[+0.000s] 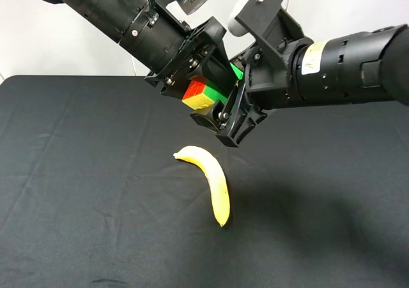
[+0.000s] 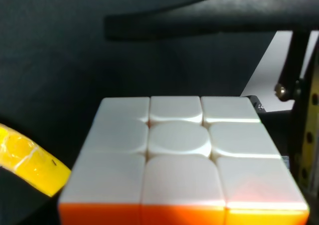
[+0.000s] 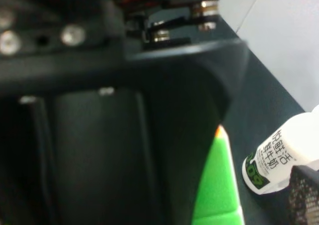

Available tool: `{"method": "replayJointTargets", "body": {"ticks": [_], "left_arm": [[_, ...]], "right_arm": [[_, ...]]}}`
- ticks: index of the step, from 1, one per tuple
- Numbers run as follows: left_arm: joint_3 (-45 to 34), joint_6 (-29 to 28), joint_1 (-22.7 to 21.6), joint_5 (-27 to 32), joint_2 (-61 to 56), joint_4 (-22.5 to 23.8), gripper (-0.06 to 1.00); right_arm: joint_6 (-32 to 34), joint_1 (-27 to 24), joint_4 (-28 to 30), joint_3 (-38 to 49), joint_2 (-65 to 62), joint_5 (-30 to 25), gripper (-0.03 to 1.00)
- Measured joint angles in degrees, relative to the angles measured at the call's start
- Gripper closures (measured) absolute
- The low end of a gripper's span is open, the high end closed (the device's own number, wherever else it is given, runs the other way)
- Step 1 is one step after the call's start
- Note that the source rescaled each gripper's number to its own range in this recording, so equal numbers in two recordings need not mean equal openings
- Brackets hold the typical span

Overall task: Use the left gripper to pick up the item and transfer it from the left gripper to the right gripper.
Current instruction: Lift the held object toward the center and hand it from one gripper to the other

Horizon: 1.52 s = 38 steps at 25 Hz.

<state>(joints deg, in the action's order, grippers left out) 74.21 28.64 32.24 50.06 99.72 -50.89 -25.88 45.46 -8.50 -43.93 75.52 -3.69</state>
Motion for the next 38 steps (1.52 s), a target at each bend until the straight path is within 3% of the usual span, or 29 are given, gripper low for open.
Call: {"method": "replayJointTargets", "body": {"ticks": [7,8,9,11,25,26,28,29,30,33,38], "left_arm": [[0.00,0.16,0.00,-0.21,0.06,0.21,0.94],[0.00,0.16,0.00,-0.25,0.06,0.26,0.94],[0.00,0.16,0.00,-0.32,0.06,0.26,0.94],[0.00,0.20,0.00,-1.71,0.06,-0.05,0.94],[0.00,0.15,0.00,-1.93,0.06,0.54,0.92],[0.00,0.15,0.00,-1.93,0.06,1.07,0.83],[0.00,0.15,0.00,-1.63,0.06,1.89,0.36],[0.00,0.15,0.00,-1.50,0.06,2.10,0.21],[0.00,0.15,0.00,-1.51,0.06,2.48,0.12],[0.00,0.15,0.00,-1.57,0.06,2.91,0.00],[0.00,0.15,0.00,-1.57,0.06,2.98,-0.04]], "right_arm": [[0.00,0.00,-0.22,0.00,1.23,1.04,-0.03],[0.00,0.00,-0.22,-0.02,1.23,1.04,0.03],[0.00,0.00,-0.22,-0.02,1.23,1.04,0.22],[0.00,0.09,-0.28,-0.02,1.23,1.03,0.95],[-0.22,0.15,-0.22,-0.14,1.44,1.18,0.95],[-0.22,0.15,-0.22,-0.14,1.44,1.18,0.96],[-0.22,0.15,-0.22,-0.14,1.49,0.89,0.97],[-0.22,0.15,-0.22,-0.14,1.60,0.89,0.97],[-0.22,0.15,-0.22,-0.14,1.60,0.86,0.97],[-0.22,0.15,-0.22,-0.14,1.60,0.75,0.97],[-0.22,0.15,-0.22,-0.14,1.60,0.67,0.97]]}}
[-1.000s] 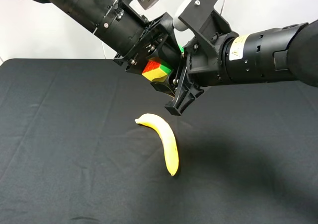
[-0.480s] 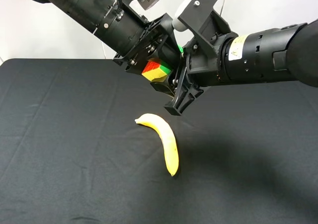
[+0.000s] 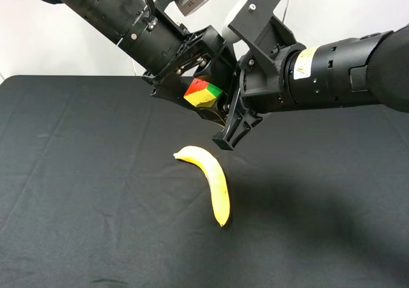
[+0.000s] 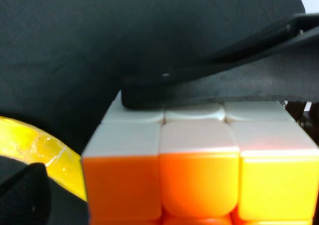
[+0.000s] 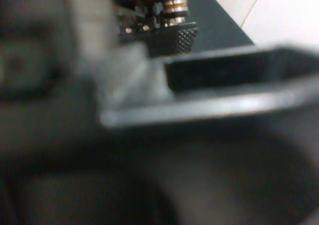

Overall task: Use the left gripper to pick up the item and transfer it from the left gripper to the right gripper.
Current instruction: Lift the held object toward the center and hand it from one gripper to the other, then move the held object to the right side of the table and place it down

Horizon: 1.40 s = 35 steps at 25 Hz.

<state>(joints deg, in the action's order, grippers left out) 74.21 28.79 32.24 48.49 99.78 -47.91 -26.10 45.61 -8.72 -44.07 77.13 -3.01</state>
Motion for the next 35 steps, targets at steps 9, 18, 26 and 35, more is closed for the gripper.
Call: {"method": "replayJointTargets", "body": {"ticks": [9,18,26,35], "left_arm": [[0.00,-1.57,-0.33,0.22,-4.11,5.84,-0.05],[0.00,-9.71,-0.33,1.86,-13.74,16.27,-0.05],[0.00,-16.94,-0.33,4.04,-24.46,22.17,-0.05],[0.00,-25.37,-0.33,12.69,-36.84,36.38,-0.05]], "right_arm": [[0.00,0.00,0.00,0.00,0.00,-0.11,0.97],[0.00,0.00,0.00,0.00,0.00,-0.11,0.97],[0.11,0.00,0.00,0.00,0.00,-0.16,0.97],[0.17,0.00,-0.05,0.00,0.00,-0.16,0.97]]}}
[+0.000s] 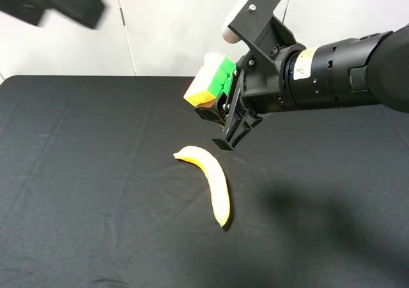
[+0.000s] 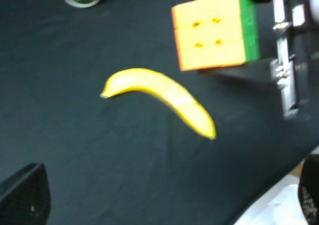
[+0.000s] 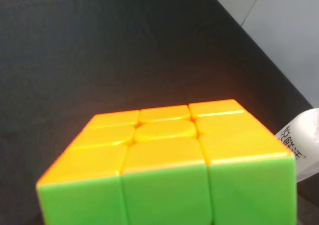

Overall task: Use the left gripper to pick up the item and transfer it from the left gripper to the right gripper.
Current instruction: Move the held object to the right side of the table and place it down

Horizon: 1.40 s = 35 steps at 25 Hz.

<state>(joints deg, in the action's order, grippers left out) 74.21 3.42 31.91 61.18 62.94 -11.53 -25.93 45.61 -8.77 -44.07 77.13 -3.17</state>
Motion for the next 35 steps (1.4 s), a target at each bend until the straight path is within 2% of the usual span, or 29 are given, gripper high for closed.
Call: {"method": "replayJointTargets", "body": {"ticks": [6,12,27,35], "left_arm": [[0.00,-1.56,0.00,5.40,-8.13,8.09,-0.05],[-1.69,-1.68,0.00,5.51,-16.87,10.44,-0.05],[-31.63,-2.75,0.00,5.40,-51.82,10.61,-0.05],[-40.84,-6.90,0.00,4.97,-63.16,11.53,-0.05]], "right_arm": [[0.00,0.00,0.00,0.00,0.00,0.00,0.97],[0.00,0.00,0.00,0.00,0.00,0.00,0.97],[2.81,0.00,-0.24,0.00,0.00,-0.58,0.97],[2.86,0.00,-0.35,0.00,0.00,-2.10,0.97]]}}
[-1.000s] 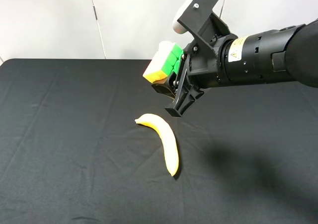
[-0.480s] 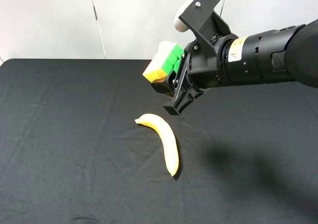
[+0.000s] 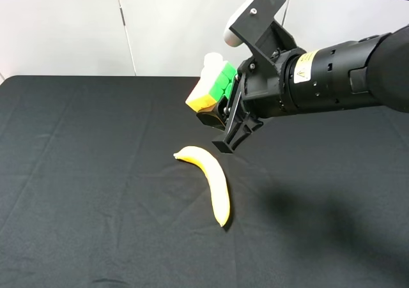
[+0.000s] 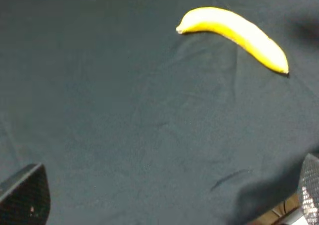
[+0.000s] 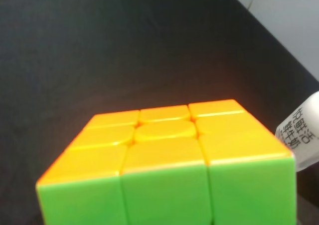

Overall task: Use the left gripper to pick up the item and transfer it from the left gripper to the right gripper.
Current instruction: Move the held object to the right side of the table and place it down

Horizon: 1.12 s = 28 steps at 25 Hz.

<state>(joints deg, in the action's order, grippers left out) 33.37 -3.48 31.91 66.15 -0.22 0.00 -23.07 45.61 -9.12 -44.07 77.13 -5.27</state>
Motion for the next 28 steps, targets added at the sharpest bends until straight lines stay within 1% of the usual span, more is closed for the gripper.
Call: {"method": "replayJointTargets", "body": {"ticks": [3,5,9,12,22,23,26,28], "left_arm": [[-2.74,-0.33,0.00,0.28,-0.13,0.90,0.02],[-3.13,-0.33,0.00,0.32,-0.13,1.45,0.06],[-3.19,-0.33,0.00,0.27,-0.13,3.10,0.08],[-3.19,-0.33,0.00,0.27,-0.13,4.13,0.09],[-3.19,-0.33,0.00,0.21,-0.13,4.39,0.09],[-3.24,-0.33,0.00,-0.18,-0.13,4.39,0.09],[-4.52,-0.33,0.00,-3.77,-0.13,4.45,0.09],[-5.21,-0.33,0.00,-4.77,-0.13,4.45,0.10]], "right_arm": [[0.23,0.00,0.00,0.00,0.00,0.00,0.97],[1.09,0.00,0.00,0.00,0.00,-0.06,0.97],[2.47,0.00,0.00,0.00,0.00,-0.18,0.97],[2.75,0.00,0.00,0.00,0.00,-0.18,0.97],[2.75,0.00,0.00,0.00,0.00,-0.18,0.97],[2.75,0.00,0.00,0.00,0.00,-0.18,0.97],[2.75,0.00,0.00,0.00,0.00,-0.18,0.97],[2.75,0.00,0.00,0.00,0.00,-0.18,0.97]]}}
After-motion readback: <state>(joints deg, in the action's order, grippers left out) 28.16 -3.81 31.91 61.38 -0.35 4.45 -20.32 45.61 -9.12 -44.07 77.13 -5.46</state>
